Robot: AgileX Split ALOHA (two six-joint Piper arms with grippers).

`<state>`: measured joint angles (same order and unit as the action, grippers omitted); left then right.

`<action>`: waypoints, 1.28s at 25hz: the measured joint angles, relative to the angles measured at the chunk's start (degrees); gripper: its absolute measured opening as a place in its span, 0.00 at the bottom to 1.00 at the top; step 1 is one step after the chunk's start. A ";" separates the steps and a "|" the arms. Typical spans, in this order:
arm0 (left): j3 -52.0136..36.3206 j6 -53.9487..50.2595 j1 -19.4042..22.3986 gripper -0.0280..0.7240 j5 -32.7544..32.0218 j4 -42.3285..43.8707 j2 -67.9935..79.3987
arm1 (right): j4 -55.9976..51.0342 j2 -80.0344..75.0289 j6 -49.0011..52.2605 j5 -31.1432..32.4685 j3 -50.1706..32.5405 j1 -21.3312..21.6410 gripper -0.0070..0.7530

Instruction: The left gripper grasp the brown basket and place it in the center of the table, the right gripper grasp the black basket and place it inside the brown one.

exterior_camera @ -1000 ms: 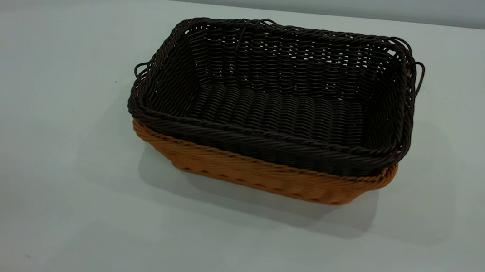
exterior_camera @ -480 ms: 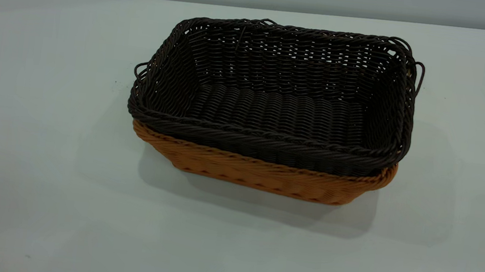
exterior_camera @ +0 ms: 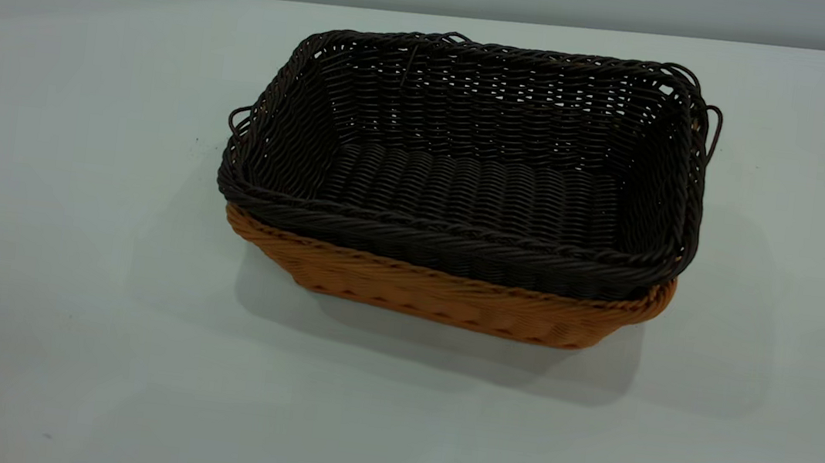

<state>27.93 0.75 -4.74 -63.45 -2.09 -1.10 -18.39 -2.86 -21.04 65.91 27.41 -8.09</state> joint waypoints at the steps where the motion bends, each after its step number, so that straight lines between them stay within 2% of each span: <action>1: 0.00 0.00 0.74 0.76 0.00 0.00 0.00 | 0.00 0.00 0.00 0.00 0.00 0.00 0.76; 15: 0.00 -0.09 1.72 0.76 0.00 0.00 0.00 | -0.11 0.44 -0.04 -0.05 -0.17 0.60 0.76; 21: 0.00 -0.09 1.72 0.76 0.00 0.00 0.00 | -0.26 3.80 -0.04 -0.05 -0.17 9.19 0.76; 25: 0.00 -0.09 1.72 0.76 0.00 0.00 0.00 | 1.17 3.80 1.86 -0.11 -0.17 13.05 0.76; 32: 0.00 -0.09 1.72 0.76 0.00 0.00 0.00 | 12.99 3.80 16.47 -1.55 -0.27 13.98 0.76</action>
<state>27.93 0.66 -3.02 -63.45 -2.09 -1.11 -5.40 0.94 -4.58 64.36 27.13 5.89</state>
